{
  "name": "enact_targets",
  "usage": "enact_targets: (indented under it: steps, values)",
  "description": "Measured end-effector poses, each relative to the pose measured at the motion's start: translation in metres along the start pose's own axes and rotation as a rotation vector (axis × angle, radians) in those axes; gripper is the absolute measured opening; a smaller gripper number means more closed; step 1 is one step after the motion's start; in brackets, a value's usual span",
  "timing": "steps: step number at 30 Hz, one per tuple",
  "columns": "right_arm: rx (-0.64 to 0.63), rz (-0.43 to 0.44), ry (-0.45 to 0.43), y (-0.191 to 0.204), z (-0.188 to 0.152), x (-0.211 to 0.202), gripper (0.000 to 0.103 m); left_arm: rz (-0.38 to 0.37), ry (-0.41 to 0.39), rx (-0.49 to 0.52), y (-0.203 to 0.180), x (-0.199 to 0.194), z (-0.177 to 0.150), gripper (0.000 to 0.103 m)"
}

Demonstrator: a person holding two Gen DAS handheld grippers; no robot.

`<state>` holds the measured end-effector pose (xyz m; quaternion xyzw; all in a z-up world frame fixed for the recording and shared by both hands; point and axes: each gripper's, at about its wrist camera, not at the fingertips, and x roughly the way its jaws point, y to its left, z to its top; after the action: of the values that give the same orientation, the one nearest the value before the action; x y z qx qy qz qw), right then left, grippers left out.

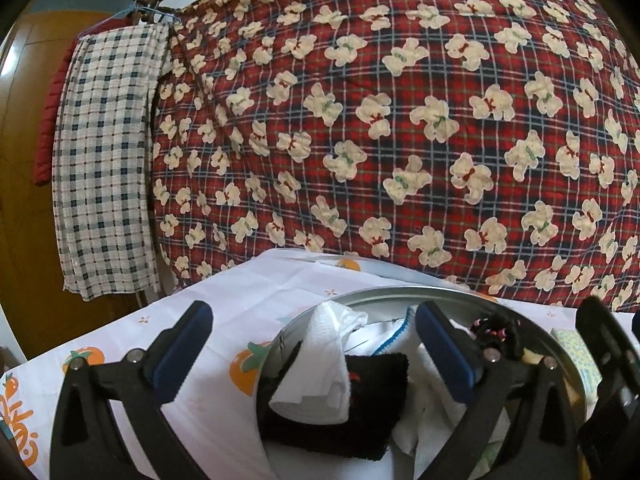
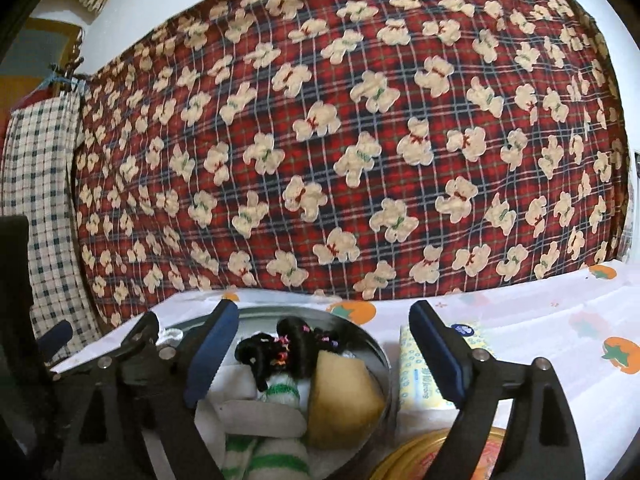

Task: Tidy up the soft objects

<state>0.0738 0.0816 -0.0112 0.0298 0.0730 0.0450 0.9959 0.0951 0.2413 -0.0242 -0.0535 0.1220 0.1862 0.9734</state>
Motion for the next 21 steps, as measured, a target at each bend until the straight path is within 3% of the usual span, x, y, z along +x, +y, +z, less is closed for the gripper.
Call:
enact_targets:
  steps: [16, 21]
  values:
    - [-0.007, 0.031, -0.078, -0.001, 0.002, -0.021, 0.092, -0.036, 0.013, -0.051, 0.01, -0.018, -0.008, 0.103]
    - [0.015, 0.021, -0.129, -0.007, 0.002, -0.034, 0.099, -0.05, 0.006, -0.017, 0.002, -0.028, -0.011, 0.103]
